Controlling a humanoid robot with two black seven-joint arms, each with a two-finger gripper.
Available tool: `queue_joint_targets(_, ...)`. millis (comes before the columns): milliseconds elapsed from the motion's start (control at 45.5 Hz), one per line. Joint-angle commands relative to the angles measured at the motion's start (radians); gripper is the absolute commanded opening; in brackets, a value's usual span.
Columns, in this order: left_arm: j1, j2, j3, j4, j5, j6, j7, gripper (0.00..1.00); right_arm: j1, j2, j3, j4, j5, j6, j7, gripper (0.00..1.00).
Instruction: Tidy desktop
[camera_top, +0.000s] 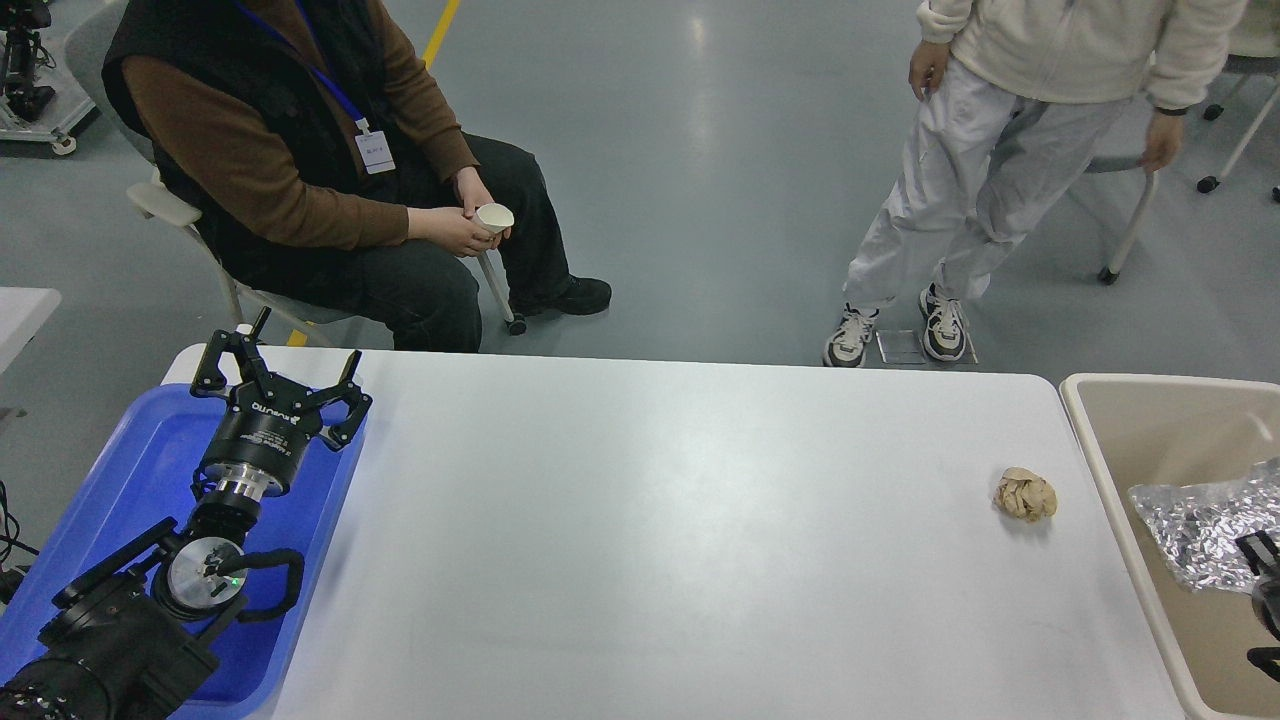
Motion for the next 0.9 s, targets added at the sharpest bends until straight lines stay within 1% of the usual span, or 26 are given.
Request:
queue_joint_targets(0,0.000,-0.001,0.000,0.000,0.000,0.000,0.000,1.00,-0.004,0.011,0.008,-0.005,0.001,-0.001,-0.001,0.00)
queue_joint_targets(110,0.000,-0.001,0.000,0.000,0.000,0.000,0.000,1.00,0.000,0.011,0.008,-0.009,0.001,-0.010,0.002,0.01)
queue_joint_targets(154,0.000,0.001,0.000,0.000,0.000,0.000,0.000,1.00,0.003,0.011,0.008,-0.011,0.001,-0.027,0.003,0.29)
queue_joint_targets(220,0.000,0.001,0.000,0.000,0.000,0.000,0.000,1.00,0.009,0.011,0.007,-0.011,0.001,-0.079,0.005,0.82)
queue_joint_targets(242,0.000,-0.001,0.000,0.000,0.000,0.000,0.000,1.00,0.015,0.011,0.007,-0.011,0.001,-0.102,0.005,0.97)
queue_joint_targets(264,0.000,0.001,0.002,0.000,0.000,0.000,-0.001,1.00,0.020,0.011,0.007,-0.010,0.001,-0.118,0.005,1.00)
queue_joint_targets(396,0.000,0.001,0.000,0.000,0.000,0.000,0.000,1.00,0.029,0.048,0.007,-0.009,0.001,-0.165,0.006,1.00)
queue_joint_targets(528,0.000,0.001,0.000,0.000,0.000,0.000,0.000,1.00,0.051,0.069,0.007,-0.008,0.000,-0.164,0.005,1.00)
queue_joint_targets(660,0.000,0.001,0.002,0.000,0.000,-0.002,0.000,1.00,0.088,0.071,0.010,-0.003,0.003,-0.141,-0.003,1.00)
queue_joint_targets(748,0.000,-0.001,0.000,0.000,0.000,0.000,0.000,1.00,0.115,0.069,0.047,-0.003,0.027,-0.069,-0.003,1.00)
queue_joint_targets(880,0.000,-0.001,0.000,0.000,0.000,0.000,0.000,1.00,0.170,0.036,0.180,-0.009,0.069,0.115,-0.003,1.00)
